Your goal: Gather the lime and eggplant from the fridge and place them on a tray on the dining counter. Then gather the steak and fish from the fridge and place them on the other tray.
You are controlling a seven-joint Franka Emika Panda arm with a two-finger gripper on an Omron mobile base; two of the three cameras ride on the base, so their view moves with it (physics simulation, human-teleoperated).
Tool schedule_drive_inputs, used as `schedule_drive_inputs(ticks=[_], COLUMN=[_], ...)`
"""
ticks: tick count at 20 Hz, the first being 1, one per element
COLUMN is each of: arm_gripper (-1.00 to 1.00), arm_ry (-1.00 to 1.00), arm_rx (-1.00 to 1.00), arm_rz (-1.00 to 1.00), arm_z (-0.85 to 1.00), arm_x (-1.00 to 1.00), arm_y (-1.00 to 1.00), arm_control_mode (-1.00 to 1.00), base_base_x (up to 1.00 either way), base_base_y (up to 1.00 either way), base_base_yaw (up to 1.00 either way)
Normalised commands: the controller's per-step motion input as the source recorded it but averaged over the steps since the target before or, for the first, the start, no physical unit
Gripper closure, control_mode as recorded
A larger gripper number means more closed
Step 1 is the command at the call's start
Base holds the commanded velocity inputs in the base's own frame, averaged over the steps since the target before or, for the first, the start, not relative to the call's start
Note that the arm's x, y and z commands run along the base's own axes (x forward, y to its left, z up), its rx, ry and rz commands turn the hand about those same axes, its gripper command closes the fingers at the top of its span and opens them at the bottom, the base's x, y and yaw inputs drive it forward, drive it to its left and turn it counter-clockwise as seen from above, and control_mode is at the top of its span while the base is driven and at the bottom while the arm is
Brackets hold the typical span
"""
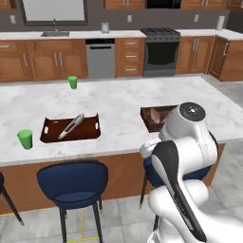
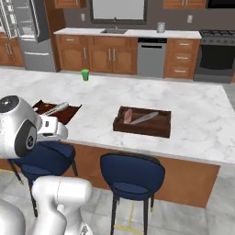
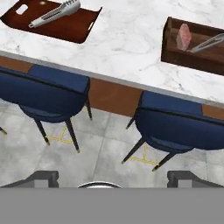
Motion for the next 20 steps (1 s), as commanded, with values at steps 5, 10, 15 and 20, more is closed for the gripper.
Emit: schedule_drive_inputs(ticks=[5, 10, 15, 20], arm_gripper=[-1.00, -1.00, -1.00, -1.00], arm_ry=[0.00, 0.00, 0.00, 0.00], arm_rx=[0.00, 0.00, 0.00, 0.00], arm_rz=[0.00, 0.00, 0.00, 0.00], arm_z=[0.00, 0.00, 0.00, 0.00], arm_x=[0.00, 0.00, 0.00, 0.00], arm_y=[0.00, 0.00, 0.00, 0.00], arm_control_mode=[1.00, 1.00, 1.00, 1.00], base_base_x=[-0.55, -0.13, 0.00, 0.00], base_base_y=[1.00, 1.00, 1.00, 1.00], base_base_yaw=[0.00, 0.00, 0.00, 0.00])
